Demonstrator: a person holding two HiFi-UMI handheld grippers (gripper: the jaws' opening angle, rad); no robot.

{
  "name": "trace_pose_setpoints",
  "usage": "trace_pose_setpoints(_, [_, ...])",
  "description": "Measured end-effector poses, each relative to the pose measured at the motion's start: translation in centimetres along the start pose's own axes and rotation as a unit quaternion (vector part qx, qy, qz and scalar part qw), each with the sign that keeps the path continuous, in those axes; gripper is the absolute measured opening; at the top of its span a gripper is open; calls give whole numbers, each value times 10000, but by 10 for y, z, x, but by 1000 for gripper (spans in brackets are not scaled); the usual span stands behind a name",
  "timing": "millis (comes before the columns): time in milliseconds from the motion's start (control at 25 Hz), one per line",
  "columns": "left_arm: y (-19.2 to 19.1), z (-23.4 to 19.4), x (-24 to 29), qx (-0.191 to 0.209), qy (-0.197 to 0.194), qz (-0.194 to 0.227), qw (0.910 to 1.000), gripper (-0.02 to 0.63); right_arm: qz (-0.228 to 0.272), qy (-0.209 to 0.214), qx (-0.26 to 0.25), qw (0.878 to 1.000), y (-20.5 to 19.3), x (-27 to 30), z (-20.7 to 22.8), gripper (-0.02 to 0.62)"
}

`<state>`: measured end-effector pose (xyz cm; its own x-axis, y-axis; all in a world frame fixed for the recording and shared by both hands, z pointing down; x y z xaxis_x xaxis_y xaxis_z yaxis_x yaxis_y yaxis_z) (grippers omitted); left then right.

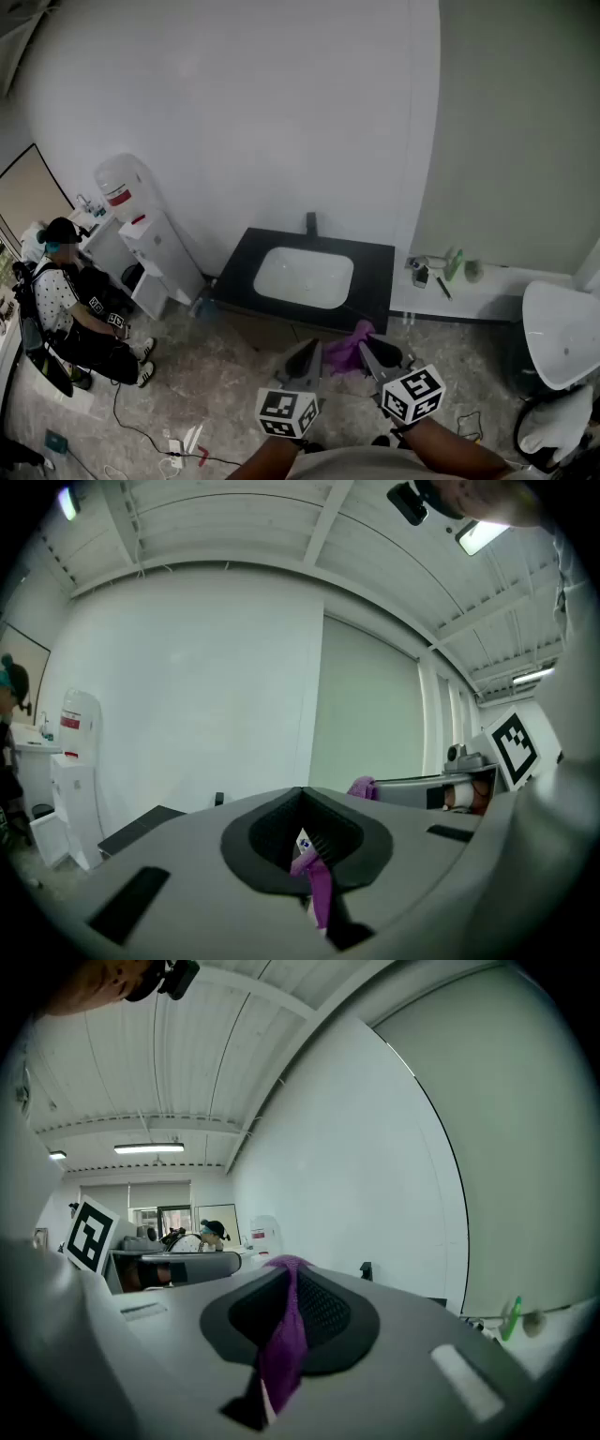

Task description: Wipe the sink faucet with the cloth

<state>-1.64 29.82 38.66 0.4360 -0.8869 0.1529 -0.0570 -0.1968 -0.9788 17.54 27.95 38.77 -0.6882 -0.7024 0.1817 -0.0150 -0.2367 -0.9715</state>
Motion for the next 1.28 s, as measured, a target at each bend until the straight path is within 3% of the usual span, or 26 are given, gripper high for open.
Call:
trace_pose_setpoints(600, [-5,-18,1,-127,36,-104,9999,6,-52,-111,-6,9999,-2,7,3,29])
trace_pose_setpoints(760, [-5,-33,0,-129,-108,-172,9997,6,-82,-62,10,9999,-5,20,-2,31])
trace_pose_setpoints(1080, [-4,-93,-29,-223,-349,-280,9987,6,-134,-360,168,9991,-9,49,-41,31])
trace_pose_setpoints(1280, [-3,-119,-21,-286,-479,-345,9978,6,-187,-470,196,9985,-7,70,-47,31])
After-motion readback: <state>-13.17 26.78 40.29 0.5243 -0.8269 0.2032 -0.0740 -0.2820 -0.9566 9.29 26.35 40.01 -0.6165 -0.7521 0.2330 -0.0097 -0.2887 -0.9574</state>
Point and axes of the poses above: the fingertips, and each gripper's own axes: x forward along the fingers, z to its right, y out of its top, the point moved 9 cm from there along -x, backward along the fingers, and after that the axes turned 4 degrees about -z, right-handed, at the moved point
